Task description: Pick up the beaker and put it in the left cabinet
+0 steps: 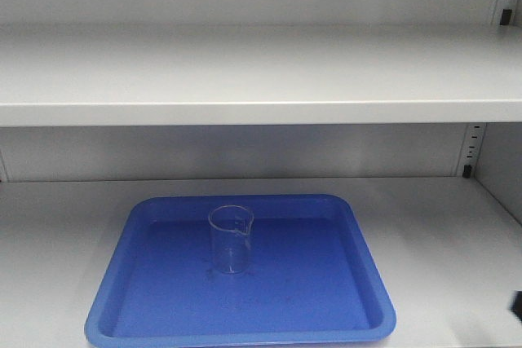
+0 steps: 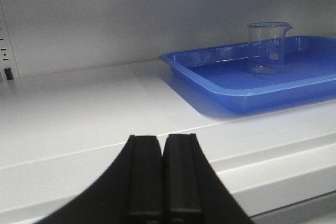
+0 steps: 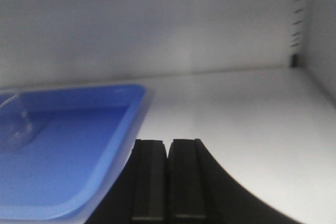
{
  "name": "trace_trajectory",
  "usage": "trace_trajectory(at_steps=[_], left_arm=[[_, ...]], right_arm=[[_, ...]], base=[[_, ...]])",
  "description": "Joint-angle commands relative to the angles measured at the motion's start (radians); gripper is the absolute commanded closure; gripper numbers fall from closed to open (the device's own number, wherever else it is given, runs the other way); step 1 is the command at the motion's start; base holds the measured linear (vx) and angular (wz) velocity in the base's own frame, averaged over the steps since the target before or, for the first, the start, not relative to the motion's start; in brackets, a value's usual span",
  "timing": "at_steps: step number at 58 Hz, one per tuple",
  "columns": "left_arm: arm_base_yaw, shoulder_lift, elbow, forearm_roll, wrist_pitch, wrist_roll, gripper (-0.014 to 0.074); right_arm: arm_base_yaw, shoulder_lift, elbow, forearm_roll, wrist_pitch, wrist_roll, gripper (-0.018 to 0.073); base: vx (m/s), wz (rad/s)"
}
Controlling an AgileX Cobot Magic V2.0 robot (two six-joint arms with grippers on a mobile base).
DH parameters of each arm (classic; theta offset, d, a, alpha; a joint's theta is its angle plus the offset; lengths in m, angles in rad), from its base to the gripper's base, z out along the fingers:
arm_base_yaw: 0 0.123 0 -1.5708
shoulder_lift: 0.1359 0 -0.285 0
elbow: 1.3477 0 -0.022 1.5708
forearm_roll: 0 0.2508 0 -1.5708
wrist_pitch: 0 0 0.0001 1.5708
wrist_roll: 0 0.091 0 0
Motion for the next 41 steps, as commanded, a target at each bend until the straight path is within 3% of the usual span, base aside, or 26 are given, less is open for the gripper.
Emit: trace_trajectory(at_steps=[1, 8, 23, 41], left_arm=[[-0.006, -0.018, 0.016, -0.008, -0.083, -0.003, 0.0596], [-0.006, -0.018, 0.016, -0.008, -0.083, -0.003, 0.0596], [-0.006, -0.018, 0.016, -0.008, -0.083, -0.003, 0.0596], [-0.006, -0.018, 0.016, -0.008, -0.083, -0.003, 0.0596]], right_arm=[[-0.065, -0.103, 0.038, 0.003, -0.082, -0.013, 0.0565], [-0.106, -0.281, 0.152, 0.003, -0.085, -0.013, 0.0565], [-0.105, -0.630, 0.355, 0.003, -0.071, -0.012, 0.0565], [-0.103, -0.629, 0.352, 0.003, -0.042, -0.013, 0.0565]], base=[[0.00, 0.00], [0.00, 0.00], [0.00, 0.00], [0.00, 0.00]])
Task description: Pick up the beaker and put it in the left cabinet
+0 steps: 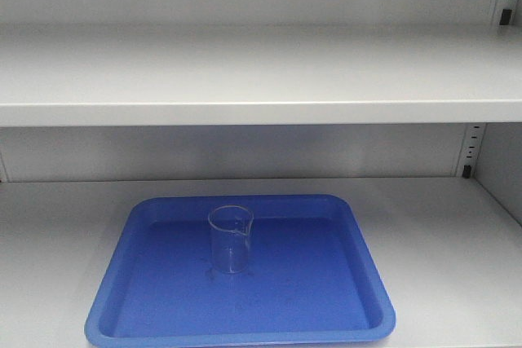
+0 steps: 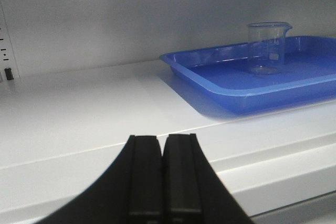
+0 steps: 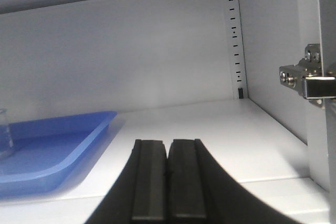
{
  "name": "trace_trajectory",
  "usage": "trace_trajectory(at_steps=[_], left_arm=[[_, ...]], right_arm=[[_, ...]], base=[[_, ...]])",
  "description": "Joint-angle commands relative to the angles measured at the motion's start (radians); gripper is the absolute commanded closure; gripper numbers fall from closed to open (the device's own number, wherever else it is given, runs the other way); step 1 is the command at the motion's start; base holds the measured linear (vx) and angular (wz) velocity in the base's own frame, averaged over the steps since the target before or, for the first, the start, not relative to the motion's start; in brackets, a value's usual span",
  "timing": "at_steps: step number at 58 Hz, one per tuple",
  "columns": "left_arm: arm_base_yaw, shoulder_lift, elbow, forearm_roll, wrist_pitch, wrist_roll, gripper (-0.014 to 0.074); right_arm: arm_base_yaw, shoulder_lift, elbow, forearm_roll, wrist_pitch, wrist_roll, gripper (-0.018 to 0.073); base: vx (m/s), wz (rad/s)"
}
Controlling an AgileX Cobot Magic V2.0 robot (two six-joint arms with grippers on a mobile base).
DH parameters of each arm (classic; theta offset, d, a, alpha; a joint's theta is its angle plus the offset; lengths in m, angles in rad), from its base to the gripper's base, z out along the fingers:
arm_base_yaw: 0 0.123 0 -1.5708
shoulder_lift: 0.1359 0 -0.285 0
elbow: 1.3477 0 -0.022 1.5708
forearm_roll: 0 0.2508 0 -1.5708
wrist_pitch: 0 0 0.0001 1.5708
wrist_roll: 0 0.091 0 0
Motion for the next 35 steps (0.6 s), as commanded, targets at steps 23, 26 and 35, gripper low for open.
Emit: trace_trajectory(at_steps=[23, 26, 35], left_arm=[[-0.006, -0.018, 0.016, -0.008, -0.084, -0.003, 0.0596], [-0.006, -0.018, 0.016, -0.008, -0.084, -0.003, 0.0596], [-0.006, -0.018, 0.016, -0.008, -0.084, -0.003, 0.0596]], right_arm=[[-0.004, -0.012, 0.008, -0.002, -0.072, -0.010, 0.0565], [-0.004, -0.012, 0.008, -0.002, -0.072, -0.010, 0.0565], [-0.004, -0.012, 0.008, -0.002, -0.072, -0.010, 0.0565]], base=[[0.00, 0.00], [0.00, 0.00], [0.00, 0.00]])
